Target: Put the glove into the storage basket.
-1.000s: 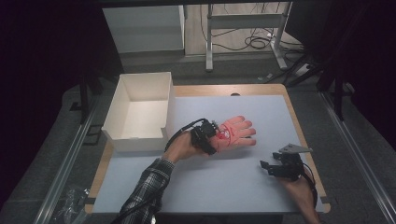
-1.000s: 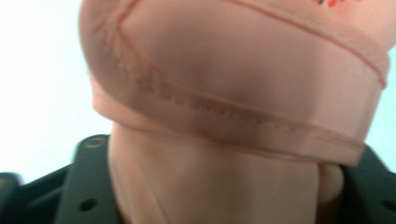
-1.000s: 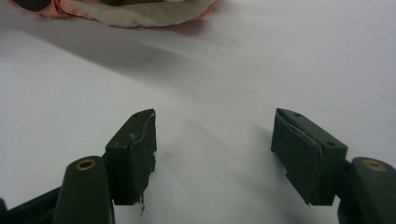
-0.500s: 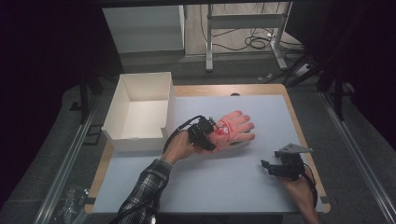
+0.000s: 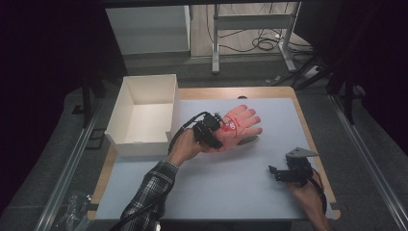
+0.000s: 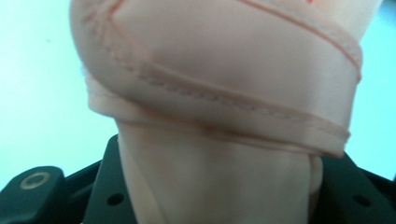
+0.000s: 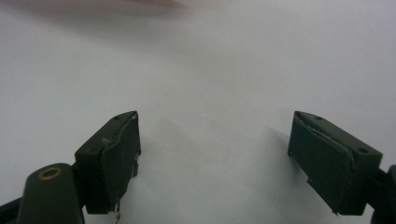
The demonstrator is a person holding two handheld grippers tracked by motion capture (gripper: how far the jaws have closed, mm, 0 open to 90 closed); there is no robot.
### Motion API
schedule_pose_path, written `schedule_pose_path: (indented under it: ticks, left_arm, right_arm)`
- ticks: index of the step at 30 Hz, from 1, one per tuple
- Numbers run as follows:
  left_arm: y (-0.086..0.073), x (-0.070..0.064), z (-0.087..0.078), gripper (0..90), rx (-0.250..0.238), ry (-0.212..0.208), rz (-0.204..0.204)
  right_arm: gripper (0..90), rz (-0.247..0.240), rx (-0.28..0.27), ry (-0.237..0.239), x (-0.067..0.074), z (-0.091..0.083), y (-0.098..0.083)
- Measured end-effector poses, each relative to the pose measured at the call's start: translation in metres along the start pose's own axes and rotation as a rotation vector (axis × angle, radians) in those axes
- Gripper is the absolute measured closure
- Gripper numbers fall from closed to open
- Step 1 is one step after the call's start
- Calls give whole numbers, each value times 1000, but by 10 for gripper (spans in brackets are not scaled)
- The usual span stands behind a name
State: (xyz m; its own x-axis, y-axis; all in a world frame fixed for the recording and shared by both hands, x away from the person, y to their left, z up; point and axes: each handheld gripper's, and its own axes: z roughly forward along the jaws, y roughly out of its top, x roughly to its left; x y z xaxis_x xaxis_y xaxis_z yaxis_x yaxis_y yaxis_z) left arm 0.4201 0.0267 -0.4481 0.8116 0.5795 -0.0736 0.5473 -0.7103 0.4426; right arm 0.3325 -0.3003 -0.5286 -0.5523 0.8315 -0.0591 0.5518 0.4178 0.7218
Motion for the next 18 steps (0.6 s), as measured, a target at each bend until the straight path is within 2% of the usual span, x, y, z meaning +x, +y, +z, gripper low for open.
schedule_pose_path:
  ticks: [3,18]
  left_arm:
    - [4,3,-11,538,-10,4,-19]
    - [15,23,-71,540,-72,96,-108]
  right_arm:
    - [170,1,-1,1,0,0,0]
    - [170,4,-1,4,0,0,0]
